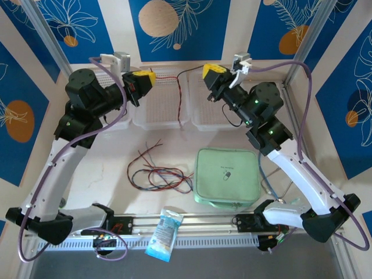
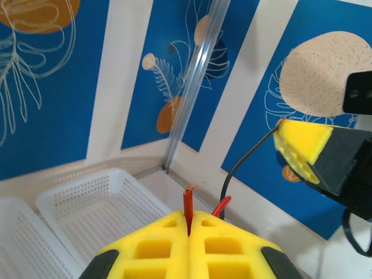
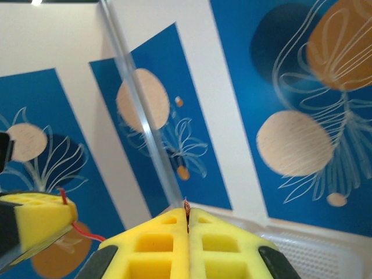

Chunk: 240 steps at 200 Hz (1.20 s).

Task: Untangle the cables

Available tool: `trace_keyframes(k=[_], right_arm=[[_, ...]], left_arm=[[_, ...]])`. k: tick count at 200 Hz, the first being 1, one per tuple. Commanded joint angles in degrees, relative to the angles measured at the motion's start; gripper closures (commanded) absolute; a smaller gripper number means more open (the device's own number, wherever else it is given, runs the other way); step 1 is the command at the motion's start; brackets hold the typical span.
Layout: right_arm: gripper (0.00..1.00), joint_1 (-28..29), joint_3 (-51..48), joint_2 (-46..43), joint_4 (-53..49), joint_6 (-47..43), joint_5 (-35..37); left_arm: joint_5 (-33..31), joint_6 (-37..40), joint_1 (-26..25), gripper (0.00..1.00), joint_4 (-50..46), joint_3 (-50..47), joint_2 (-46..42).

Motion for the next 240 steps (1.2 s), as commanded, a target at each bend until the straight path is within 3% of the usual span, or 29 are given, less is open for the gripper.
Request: trace_keyframes(k=[1, 37, 61, 94, 132, 169, 240], right_arm=[[1.00, -1.75, 4.24, 0.32, 1.53, -2.80, 6.56], [1.00, -4.46, 6.09, 0.46, 2.01, -4.48, 9.00], [1.00, -7.08, 6.31, -0.30, 1.17, -4.01, 9.65], [1.00, -11.34, 4.10, -2.06, -0.25, -2.02, 6.65], [1.00, -13.88, 1.83, -6.21, -3.39, -1.89, 5.98], [1.00, -16.46, -0.56, -8.42, -3.73, -1.34, 4.13], [1.00, -23.56, -1.64, -10.31, -3.17, 1.26, 4.52]], left_arm=[[-3.94, 2.58, -0.19, 1.00, 3.27, 4.15, 1.17], [-10.61, 4.72, 0.14, 1.00, 5.78, 6.13, 2.49], [-11.77, 4.38, 0.60, 1.00, 6.79, 5.31, 2.35], [-15.44, 3.31, 0.90, 1.00, 4.17, -1.47, -1.87], [-19.58, -2.30, 2.72, 1.00, 7.43, -8.54, -6.32], [-25.30, 4.00, 3.74, 1.00, 3.73, -4.13, -5.84], [-34.05, 4.33, 7.05, 1.00, 3.04, -7.64, -8.30]])
